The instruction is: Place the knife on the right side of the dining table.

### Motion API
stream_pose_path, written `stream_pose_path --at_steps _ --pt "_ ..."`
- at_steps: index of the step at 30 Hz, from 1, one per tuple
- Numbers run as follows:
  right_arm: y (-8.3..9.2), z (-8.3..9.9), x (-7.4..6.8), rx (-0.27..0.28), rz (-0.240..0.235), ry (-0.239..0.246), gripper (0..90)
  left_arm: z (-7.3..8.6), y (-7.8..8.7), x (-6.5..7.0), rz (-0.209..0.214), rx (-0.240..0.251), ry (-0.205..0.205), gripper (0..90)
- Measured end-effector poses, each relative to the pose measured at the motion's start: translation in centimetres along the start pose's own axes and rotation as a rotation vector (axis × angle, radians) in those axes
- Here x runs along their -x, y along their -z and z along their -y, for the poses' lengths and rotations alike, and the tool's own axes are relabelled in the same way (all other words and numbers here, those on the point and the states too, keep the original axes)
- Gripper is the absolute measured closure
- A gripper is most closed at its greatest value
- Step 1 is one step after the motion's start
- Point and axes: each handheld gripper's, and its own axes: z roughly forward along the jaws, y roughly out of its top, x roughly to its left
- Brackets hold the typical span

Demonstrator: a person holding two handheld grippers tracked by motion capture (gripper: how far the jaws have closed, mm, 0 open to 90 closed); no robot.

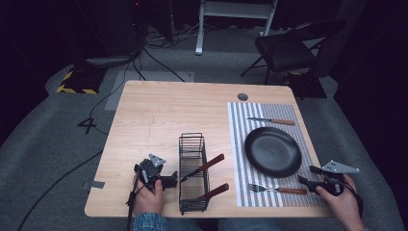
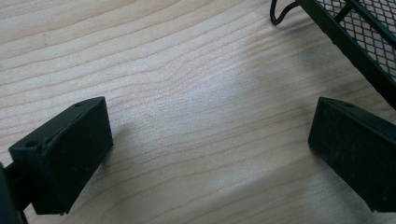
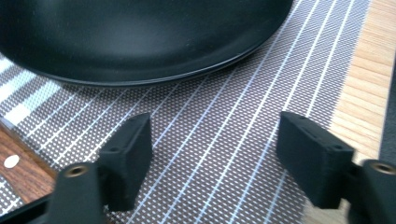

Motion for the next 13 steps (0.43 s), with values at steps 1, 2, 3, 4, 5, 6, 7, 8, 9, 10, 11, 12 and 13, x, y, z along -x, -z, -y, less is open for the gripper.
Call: stream_pose_path --at_steps 1,2,3,4,5,6,7,8,9,10,11,12,13 --pt "-0.05 -0.02 -0.09 -0.003 0.017 -0.001 18.8 0.00 0.00 0.00 0.000 0.000 0.000 0.0" --pt "-0.12 -0.05 -0.11 -0.009 0.035 -0.018 16.5 0.00 0.00 0.00 0.000 0.000 0.000 0.0" --pt "-0.13 -0.06 -0.11 -0.012 0.037 -0.024 16.5 0.00 0.00 0.00 0.000 0.000 0.000 0.0" --pt "-0.13 -0.06 -0.11 -0.012 0.038 -0.024 16.5 0.00 0.00 0.00 0.000 0.000 0.000 0.0" --pt "-0.14 -0.06 -0.11 -0.012 0.038 -0.024 16.5 0.00 0.00 0.00 0.000 0.000 0.000 0.0" --pt "-0.14 -0.06 -0.12 -0.012 0.038 -0.024 16.5 0.00 0.00 0.00 0.000 0.000 0.000 0.0" --pt "-0.14 -0.05 -0.11 -0.011 0.038 -0.024 16.5 0.00 0.00 -0.01 0.000 -0.001 -0.001 0.0" --pt "-0.14 -0.05 -0.11 -0.011 0.038 -0.024 16.4 0.00 0.00 0.00 0.000 0.000 0.000 0.0" --pt "-0.14 -0.05 -0.11 -0.011 0.038 -0.025 16.5 0.00 0.01 -0.01 0.000 -0.001 -0.001 0.0" --pt "-0.14 -0.05 -0.11 -0.011 0.038 -0.024 16.5 0.00 0.00 0.00 0.000 0.000 0.000 0.0" --pt "-0.14 -0.05 -0.12 -0.011 0.038 -0.025 16.5 0.00 0.00 0.00 0.000 0.000 0.000 0.0" --pt "-0.14 -0.05 -0.12 -0.011 0.038 -0.024 16.5 0.00 0.01 -0.01 0.000 -0.001 -0.002 0.0" --pt "-0.14 -0.05 -0.12 -0.011 0.038 -0.025 16.5 0.00 0.00 0.00 0.000 0.000 0.000 0.0"
